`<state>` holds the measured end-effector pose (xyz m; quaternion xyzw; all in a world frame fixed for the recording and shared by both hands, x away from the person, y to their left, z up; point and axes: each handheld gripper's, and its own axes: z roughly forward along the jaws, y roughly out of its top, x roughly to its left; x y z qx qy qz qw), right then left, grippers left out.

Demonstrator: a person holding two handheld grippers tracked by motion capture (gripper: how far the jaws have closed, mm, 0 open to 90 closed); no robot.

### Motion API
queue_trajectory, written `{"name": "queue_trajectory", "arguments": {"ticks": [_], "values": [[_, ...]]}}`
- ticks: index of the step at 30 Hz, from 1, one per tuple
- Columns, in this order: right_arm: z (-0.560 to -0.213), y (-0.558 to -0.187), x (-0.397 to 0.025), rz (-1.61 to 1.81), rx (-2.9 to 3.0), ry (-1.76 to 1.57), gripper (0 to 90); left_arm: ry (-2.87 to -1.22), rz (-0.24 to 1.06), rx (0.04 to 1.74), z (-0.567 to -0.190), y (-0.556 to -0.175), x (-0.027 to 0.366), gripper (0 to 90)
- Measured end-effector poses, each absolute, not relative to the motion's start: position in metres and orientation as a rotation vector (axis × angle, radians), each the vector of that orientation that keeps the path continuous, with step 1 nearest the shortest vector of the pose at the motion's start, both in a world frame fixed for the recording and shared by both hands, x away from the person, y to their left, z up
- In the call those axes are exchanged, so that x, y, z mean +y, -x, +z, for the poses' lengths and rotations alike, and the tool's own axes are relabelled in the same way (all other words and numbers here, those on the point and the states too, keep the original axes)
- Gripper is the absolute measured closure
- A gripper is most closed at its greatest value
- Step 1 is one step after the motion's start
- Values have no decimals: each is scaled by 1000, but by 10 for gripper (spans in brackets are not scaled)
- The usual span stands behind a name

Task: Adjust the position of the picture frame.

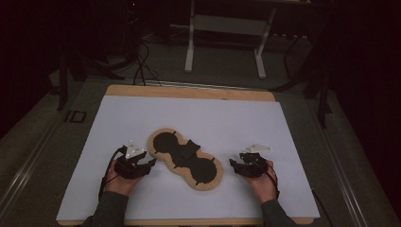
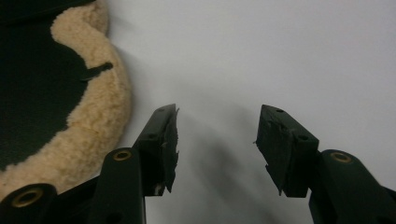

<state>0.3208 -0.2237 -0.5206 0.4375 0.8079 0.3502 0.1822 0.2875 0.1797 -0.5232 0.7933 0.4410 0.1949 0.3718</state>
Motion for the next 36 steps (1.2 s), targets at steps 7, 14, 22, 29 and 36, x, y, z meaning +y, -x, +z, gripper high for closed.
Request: {"name": "queue_trajectory", "arguments": {"ticks": [7,14,22,29,36], "values": [[-523,-321,-218,1006,2303,-1226,509,-2066,449,1091,-526,-288,176,651],[-524,-321,-214,1015,2317,-1219,517,-2057,416,1103,-528,-290,177,713],[-525,-320,-211,1024,2342,-1195,628,-2105,421,1086,-532,-291,170,817],[-524,-317,-209,1014,2361,-1162,812,-2094,401,1076,-536,-294,166,896],[-526,-317,-207,1013,2382,-1160,832,-2119,434,1046,-538,-294,152,899]]}}
